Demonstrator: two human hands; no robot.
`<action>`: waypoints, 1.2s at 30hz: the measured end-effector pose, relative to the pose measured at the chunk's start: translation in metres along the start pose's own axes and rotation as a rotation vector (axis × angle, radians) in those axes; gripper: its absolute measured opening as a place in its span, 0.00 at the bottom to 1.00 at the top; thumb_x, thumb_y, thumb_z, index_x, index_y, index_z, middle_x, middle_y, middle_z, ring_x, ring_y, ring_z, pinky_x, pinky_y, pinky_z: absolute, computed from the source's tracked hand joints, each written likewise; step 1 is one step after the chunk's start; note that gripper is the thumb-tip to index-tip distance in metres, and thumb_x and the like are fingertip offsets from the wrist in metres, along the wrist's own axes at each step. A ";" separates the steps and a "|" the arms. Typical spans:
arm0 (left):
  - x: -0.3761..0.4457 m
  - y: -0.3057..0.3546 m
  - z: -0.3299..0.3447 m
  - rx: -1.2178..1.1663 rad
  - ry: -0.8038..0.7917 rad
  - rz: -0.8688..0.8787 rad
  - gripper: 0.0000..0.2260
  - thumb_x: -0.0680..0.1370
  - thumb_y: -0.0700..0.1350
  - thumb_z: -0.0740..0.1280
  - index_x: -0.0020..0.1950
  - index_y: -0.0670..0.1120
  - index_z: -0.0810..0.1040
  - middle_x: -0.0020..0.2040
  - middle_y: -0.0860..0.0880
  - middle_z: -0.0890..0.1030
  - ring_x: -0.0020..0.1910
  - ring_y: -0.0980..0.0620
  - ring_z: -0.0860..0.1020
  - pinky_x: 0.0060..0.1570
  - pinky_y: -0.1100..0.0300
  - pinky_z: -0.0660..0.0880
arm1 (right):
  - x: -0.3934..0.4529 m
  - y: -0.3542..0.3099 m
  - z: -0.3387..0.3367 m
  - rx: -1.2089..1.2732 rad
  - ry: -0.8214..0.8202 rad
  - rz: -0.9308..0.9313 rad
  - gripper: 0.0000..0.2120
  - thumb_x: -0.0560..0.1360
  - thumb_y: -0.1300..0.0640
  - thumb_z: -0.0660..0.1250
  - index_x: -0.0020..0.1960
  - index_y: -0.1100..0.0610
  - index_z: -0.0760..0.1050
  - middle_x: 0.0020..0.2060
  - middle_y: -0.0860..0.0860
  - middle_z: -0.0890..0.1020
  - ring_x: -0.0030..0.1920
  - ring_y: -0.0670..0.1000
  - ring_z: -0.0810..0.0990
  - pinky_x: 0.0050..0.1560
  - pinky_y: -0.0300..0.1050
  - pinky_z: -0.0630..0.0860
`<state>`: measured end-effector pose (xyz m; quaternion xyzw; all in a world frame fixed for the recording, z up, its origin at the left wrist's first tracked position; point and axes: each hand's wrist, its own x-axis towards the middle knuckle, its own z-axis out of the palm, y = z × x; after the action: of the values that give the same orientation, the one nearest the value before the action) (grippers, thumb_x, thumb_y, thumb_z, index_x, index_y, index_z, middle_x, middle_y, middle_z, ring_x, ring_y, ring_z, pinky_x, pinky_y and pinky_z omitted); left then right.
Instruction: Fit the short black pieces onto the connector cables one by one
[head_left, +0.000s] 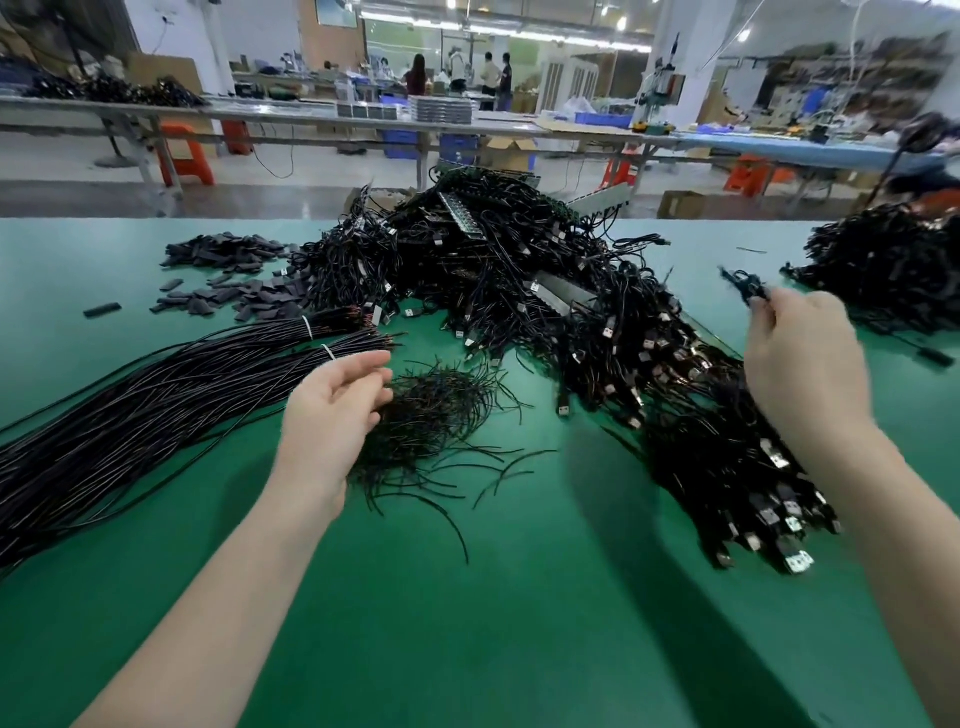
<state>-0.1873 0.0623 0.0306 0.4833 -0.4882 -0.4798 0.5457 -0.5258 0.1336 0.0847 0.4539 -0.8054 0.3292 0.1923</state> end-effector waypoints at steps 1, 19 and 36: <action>0.003 -0.006 -0.001 0.024 0.041 0.020 0.12 0.79 0.39 0.64 0.49 0.56 0.81 0.44 0.58 0.84 0.46 0.60 0.82 0.46 0.63 0.75 | 0.006 0.017 0.004 -0.138 -0.061 0.043 0.15 0.83 0.54 0.54 0.58 0.63 0.74 0.52 0.65 0.75 0.47 0.65 0.74 0.46 0.55 0.72; 0.074 -0.065 -0.085 1.123 0.161 0.244 0.16 0.80 0.43 0.64 0.67 0.45 0.75 0.63 0.42 0.75 0.53 0.44 0.75 0.51 0.48 0.75 | -0.124 -0.105 0.086 0.452 -0.370 -0.244 0.14 0.79 0.52 0.63 0.63 0.54 0.76 0.57 0.47 0.80 0.59 0.47 0.76 0.63 0.46 0.71; 0.117 -0.053 -0.153 1.481 0.171 0.163 0.06 0.77 0.52 0.71 0.43 0.52 0.81 0.39 0.52 0.76 0.42 0.46 0.76 0.36 0.57 0.70 | -0.148 -0.106 0.124 0.543 -0.425 -0.150 0.08 0.77 0.60 0.64 0.53 0.54 0.80 0.45 0.44 0.81 0.49 0.45 0.76 0.53 0.39 0.72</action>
<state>-0.0301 -0.0492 -0.0230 0.7220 -0.6737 0.0555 0.1476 -0.3599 0.0958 -0.0557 0.6049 -0.6748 0.4145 -0.0839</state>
